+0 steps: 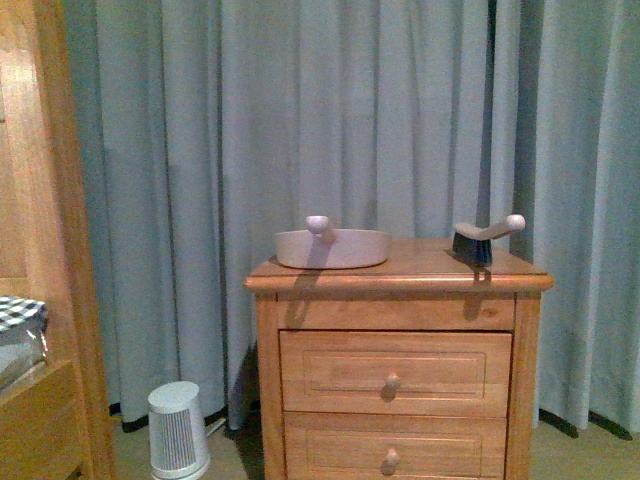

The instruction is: Clean up trash

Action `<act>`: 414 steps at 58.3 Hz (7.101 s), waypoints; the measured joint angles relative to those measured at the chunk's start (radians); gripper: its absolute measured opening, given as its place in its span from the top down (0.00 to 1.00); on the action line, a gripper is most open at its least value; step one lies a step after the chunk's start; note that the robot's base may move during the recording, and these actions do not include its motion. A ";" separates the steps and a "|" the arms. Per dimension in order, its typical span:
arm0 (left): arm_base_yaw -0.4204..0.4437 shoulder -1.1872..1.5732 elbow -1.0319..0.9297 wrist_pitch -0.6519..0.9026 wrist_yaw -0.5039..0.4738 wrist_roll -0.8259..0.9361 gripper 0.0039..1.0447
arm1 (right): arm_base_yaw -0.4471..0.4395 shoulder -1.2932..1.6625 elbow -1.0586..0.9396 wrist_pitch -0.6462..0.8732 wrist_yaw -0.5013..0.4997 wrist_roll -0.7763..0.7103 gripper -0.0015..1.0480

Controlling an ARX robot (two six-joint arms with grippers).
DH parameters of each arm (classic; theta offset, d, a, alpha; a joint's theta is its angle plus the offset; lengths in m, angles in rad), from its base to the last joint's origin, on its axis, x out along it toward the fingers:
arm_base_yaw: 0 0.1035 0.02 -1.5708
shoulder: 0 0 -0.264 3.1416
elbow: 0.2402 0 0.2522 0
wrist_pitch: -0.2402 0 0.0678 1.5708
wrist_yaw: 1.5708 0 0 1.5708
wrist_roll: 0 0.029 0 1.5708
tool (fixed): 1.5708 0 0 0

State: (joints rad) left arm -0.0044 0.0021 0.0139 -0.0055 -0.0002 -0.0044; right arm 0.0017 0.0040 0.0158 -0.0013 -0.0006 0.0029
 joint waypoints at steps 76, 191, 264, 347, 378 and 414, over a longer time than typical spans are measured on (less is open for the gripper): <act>0.000 0.000 0.000 0.000 0.000 0.000 0.07 | 0.000 0.000 0.000 0.000 0.000 0.000 0.07; 0.035 0.777 0.489 -0.039 0.243 -0.033 0.07 | 0.000 -0.001 0.000 0.000 0.000 0.000 0.07; -0.598 1.878 1.511 -0.348 -0.293 -0.036 0.07 | 0.000 -0.001 0.000 0.000 0.000 0.000 0.07; -0.544 1.917 1.436 -0.156 -0.306 -0.064 0.72 | 0.000 -0.001 0.000 0.000 0.000 0.000 0.07; -0.389 1.147 0.848 0.504 -0.134 0.270 0.72 | 0.000 -0.001 0.000 0.000 0.000 0.000 0.07; 0.261 0.368 0.307 0.665 0.372 -0.037 0.73 | 0.000 -0.001 0.000 0.000 0.000 0.000 0.07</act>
State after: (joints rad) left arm 0.2562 0.3702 0.3210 0.6594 0.3721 -0.0418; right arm 0.0017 0.0029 0.0158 -0.0017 -0.0010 0.0029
